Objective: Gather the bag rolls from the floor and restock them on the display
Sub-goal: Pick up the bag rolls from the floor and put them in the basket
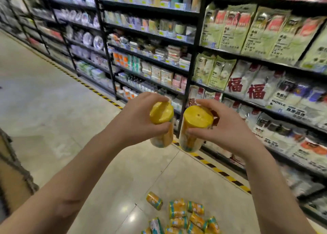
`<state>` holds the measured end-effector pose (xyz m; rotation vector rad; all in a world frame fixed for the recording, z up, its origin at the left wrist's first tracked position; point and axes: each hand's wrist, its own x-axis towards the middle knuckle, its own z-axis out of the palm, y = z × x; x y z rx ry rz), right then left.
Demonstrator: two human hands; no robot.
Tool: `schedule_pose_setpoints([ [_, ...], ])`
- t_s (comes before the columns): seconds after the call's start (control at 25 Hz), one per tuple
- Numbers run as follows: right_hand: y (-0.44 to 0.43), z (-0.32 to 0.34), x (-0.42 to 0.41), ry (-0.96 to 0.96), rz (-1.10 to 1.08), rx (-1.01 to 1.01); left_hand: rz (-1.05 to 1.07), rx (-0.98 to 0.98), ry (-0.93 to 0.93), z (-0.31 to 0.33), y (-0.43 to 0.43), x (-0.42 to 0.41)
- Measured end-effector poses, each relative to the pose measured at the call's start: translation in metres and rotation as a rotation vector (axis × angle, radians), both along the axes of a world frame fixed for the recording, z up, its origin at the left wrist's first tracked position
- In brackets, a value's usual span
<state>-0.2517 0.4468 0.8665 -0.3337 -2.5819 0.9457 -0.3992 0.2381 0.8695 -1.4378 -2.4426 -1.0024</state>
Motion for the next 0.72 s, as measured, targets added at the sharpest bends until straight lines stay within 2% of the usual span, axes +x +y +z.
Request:
schedule_pose_setpoints([
  [0.16,-0.038,-0.002,-0.018,0.023,0.3,-0.05,0.258,-0.028,-0.025,-0.006,-0.064,0.046],
  [0.36,-0.141,-0.024,-0.03,0.003,0.666,-0.101,0.586,-0.081,-0.13,-0.009,-0.177,0.13],
  [0.52,-0.272,-0.027,-0.007,-0.014,0.958,-0.083,0.921,-0.074,-0.122,-0.014,-0.298,0.224],
  [0.72,-0.453,-0.02,0.066,-0.06,1.266,-0.081,1.302,0.006,-0.16,-0.023,-0.445,0.358],
])
